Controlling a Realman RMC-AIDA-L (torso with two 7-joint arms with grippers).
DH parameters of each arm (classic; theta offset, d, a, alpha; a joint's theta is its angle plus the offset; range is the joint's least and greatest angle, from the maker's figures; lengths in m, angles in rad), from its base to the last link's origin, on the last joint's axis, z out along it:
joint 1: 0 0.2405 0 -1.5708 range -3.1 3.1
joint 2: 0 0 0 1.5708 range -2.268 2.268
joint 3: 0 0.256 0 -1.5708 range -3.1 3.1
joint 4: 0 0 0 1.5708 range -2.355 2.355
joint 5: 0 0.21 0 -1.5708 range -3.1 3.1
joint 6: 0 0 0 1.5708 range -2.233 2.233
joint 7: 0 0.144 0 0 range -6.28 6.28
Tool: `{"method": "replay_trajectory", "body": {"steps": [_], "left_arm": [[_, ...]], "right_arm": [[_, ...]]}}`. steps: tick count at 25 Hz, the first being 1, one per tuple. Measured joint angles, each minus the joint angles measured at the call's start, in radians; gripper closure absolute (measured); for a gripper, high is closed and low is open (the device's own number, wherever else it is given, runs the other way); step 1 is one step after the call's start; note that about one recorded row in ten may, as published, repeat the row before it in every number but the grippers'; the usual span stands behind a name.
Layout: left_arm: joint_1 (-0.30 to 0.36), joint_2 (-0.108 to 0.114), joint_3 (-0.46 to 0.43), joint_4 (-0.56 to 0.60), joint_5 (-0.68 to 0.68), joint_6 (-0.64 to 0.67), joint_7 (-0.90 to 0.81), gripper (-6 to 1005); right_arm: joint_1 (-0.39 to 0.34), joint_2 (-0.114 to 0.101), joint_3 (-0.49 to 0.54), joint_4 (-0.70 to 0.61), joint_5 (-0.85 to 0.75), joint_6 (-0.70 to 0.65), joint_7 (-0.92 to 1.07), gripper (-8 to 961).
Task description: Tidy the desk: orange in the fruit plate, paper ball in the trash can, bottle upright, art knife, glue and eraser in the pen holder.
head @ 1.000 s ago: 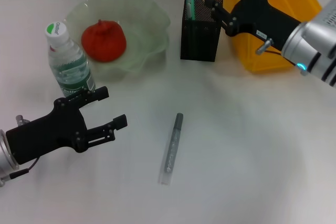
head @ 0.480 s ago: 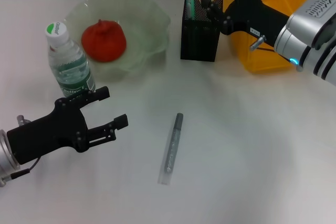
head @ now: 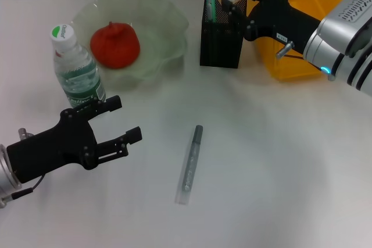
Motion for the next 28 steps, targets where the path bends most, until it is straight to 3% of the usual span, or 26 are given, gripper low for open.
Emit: {"method": "replay_trajectory", "body": {"steps": [9, 12, 21, 24, 25, 26, 27, 28], "left_arm": [[0.002, 0.001, 0.000, 0.000, 0.000, 0.005, 0.000, 155], [0.005, 0.002, 0.000, 0.000, 0.000, 0.007, 0.000, 155], [0.005, 0.002, 0.000, 0.000, 0.001, 0.009, 0.000, 155], [0.005, 0.005, 0.000, 0.000, 0.005, 0.009, 0.000, 155], [0.005, 0.006, 0.002, 0.000, 0.007, 0.009, 0.000, 155], [0.004, 0.007, 0.004, -0.001, 0.008, 0.009, -0.003, 155], [0.003, 0.009, 0.007, -0.001, 0.009, 0.009, -0.008, 155], [0.003, 0.009, 0.007, -0.001, 0.009, 0.009, -0.008, 155]], "right_arm": [[0.003, 0.000, -0.001, 0.001, -0.001, 0.008, 0.002, 456], [0.004, 0.000, -0.001, 0.001, -0.001, 0.010, 0.002, 266], [-0.001, -0.002, 0.000, -0.004, 0.006, -0.013, 0.025, 265], [-0.024, -0.013, 0.002, -0.013, -0.001, -0.105, 0.093, 265], [-0.045, -0.027, 0.002, -0.023, -0.022, -0.189, 0.141, 265], [-0.045, -0.027, 0.002, -0.023, -0.022, -0.189, 0.141, 265], [-0.066, -0.050, 0.006, -0.044, -0.084, -0.274, 0.204, 266], [-0.066, -0.050, 0.006, -0.044, -0.084, -0.274, 0.204, 266]]}}
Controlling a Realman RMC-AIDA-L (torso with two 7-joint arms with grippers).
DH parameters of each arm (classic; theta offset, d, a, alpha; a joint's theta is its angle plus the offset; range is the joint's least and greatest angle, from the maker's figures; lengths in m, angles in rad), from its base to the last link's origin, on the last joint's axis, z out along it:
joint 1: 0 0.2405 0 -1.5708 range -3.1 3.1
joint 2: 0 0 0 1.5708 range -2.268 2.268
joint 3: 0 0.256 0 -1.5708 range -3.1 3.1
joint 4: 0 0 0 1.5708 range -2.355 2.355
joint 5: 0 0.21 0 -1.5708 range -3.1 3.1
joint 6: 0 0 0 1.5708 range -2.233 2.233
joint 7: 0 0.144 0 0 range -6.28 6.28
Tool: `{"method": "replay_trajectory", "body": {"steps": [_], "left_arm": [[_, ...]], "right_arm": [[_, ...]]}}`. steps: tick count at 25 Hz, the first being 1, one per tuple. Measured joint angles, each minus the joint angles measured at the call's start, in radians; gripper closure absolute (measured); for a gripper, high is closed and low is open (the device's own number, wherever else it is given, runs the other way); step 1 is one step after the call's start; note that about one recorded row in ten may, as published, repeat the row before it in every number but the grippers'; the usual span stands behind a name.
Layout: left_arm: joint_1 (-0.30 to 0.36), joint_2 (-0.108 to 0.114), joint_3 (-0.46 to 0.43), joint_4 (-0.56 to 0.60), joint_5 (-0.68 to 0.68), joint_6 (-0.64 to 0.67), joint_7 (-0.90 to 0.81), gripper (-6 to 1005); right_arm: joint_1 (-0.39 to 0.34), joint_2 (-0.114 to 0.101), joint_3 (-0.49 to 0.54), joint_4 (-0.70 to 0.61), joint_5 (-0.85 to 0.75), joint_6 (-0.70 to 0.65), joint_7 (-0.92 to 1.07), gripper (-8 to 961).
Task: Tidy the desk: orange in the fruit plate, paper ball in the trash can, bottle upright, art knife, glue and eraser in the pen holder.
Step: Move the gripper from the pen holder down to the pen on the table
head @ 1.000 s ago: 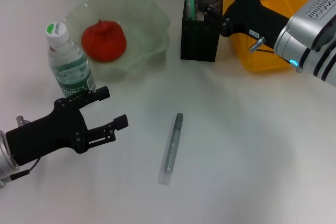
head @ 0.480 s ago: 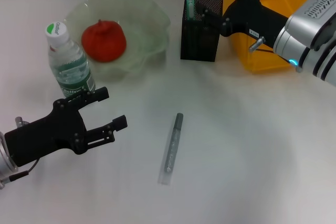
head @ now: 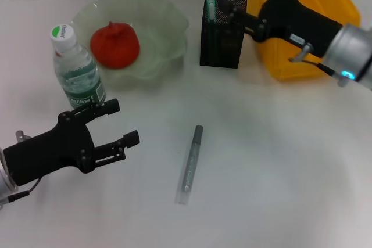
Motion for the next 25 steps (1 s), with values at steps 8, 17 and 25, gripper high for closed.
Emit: {"method": "replay_trajectory", "body": {"steps": [8, 17, 25], "left_arm": [[-0.005, 0.015, 0.018, -0.011, 0.015, 0.002, -0.015, 155], [-0.005, 0.038, 0.016, -0.012, 0.054, 0.003, -0.032, 155], [-0.009, 0.041, 0.020, -0.012, 0.055, -0.001, -0.032, 155]], "right_arm": [[-0.014, -0.088, 0.005, -0.144, -0.385, -0.213, 0.258, 267], [0.104, -0.107, 0.006, -0.249, -0.799, -0.321, 0.412, 269], [0.242, -0.011, -0.002, -0.292, -1.127, -0.326, 0.404, 270]]}}
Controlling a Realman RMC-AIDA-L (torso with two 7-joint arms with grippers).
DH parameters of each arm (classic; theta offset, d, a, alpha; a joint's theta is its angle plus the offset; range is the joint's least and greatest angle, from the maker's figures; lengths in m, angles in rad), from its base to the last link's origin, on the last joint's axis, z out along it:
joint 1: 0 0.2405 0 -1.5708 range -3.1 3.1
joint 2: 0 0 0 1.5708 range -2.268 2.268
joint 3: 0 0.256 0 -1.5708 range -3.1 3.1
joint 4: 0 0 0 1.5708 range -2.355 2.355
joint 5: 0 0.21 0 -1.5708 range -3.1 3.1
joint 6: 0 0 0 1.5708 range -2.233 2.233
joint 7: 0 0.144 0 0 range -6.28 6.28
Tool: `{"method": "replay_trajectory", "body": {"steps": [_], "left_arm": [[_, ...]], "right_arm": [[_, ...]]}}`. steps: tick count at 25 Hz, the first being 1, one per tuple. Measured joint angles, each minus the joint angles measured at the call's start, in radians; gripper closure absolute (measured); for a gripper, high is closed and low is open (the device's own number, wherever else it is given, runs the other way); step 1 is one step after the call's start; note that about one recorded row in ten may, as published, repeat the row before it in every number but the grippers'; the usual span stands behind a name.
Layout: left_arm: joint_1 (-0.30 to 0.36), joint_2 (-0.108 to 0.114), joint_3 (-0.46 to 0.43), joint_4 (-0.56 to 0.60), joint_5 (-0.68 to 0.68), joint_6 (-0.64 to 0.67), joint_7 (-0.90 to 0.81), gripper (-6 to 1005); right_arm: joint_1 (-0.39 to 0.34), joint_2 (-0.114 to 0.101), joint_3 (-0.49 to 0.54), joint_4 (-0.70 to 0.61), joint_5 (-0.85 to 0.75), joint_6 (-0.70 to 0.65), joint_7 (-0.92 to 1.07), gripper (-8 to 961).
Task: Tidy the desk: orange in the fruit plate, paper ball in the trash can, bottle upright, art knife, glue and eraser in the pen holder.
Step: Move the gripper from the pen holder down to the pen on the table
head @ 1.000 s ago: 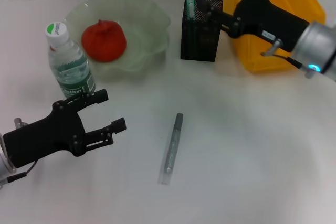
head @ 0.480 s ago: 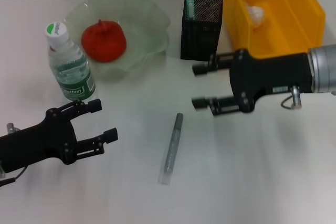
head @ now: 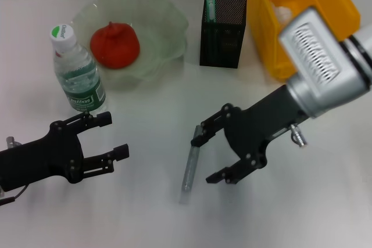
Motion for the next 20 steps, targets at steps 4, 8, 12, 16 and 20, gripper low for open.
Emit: {"method": "replay_trajectory", "body": {"steps": [4, 8, 12, 16, 20], "left_arm": [[0.001, 0.000, 0.000, -0.002, 0.000, -0.010, 0.002, 155], [0.001, -0.002, 0.001, -0.002, 0.000, -0.011, 0.003, 155], [0.007, -0.008, 0.000, -0.002, 0.000, -0.016, 0.002, 155], [0.015, -0.010, -0.009, 0.000, -0.007, -0.014, 0.005, 155], [0.018, -0.012, -0.013, 0.004, -0.009, -0.010, 0.002, 155]], "right_arm": [[0.048, 0.044, -0.008, -0.023, -0.098, 0.000, -0.019, 275], [0.089, 0.054, -0.061, -0.020, -0.124, 0.016, -0.022, 280], [0.119, 0.058, -0.158, -0.016, -0.123, 0.075, -0.023, 285], [0.130, 0.061, -0.246, -0.017, -0.103, 0.120, -0.023, 290], [0.133, 0.062, -0.346, -0.017, -0.044, 0.197, -0.023, 295]]}}
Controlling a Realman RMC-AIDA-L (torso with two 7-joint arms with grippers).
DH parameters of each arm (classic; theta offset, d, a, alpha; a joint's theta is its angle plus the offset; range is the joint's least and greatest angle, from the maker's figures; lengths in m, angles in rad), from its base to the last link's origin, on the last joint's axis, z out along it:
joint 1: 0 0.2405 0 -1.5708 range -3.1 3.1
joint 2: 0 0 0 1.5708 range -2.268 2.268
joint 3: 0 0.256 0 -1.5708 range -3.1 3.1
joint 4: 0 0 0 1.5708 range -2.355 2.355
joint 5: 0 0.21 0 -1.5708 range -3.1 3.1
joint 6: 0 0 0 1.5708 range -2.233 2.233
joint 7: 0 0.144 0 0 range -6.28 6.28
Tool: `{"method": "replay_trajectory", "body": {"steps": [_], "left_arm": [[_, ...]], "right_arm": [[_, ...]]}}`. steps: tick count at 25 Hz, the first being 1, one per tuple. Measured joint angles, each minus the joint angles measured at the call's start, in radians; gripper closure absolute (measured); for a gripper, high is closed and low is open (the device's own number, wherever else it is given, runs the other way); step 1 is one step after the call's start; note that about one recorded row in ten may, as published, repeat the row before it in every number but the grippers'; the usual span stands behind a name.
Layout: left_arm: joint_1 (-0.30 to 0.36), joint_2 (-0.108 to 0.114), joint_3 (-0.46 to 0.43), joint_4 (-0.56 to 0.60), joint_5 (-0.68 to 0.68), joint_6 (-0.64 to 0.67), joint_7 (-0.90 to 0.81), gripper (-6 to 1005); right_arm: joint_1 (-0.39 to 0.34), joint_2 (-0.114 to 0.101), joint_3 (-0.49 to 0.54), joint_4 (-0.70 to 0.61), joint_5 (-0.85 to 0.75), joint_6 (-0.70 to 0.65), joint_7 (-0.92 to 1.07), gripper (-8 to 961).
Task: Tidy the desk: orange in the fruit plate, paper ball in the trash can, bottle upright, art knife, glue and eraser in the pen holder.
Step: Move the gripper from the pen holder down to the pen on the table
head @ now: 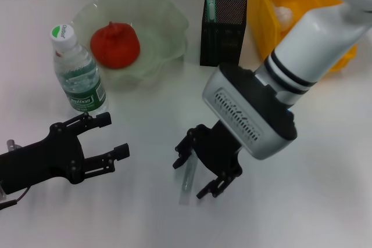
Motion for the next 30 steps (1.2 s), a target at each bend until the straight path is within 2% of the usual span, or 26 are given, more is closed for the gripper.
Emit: {"method": "replay_trajectory", "body": {"steps": [6, 19, 30], "left_arm": [[0.000, -0.002, -0.005, 0.001, 0.000, 0.000, 0.000, 155], [0.004, -0.002, -0.029, 0.004, -0.004, 0.013, -0.011, 155], [0.009, -0.002, -0.036, 0.005, -0.004, 0.020, -0.014, 155]], "right_arm": [[0.007, 0.000, -0.059, -0.002, 0.030, 0.052, -0.011, 302], [0.024, 0.000, -0.076, 0.009, 0.024, 0.064, -0.013, 527], [0.028, 0.000, -0.129, 0.017, 0.049, 0.111, -0.047, 578]]}}
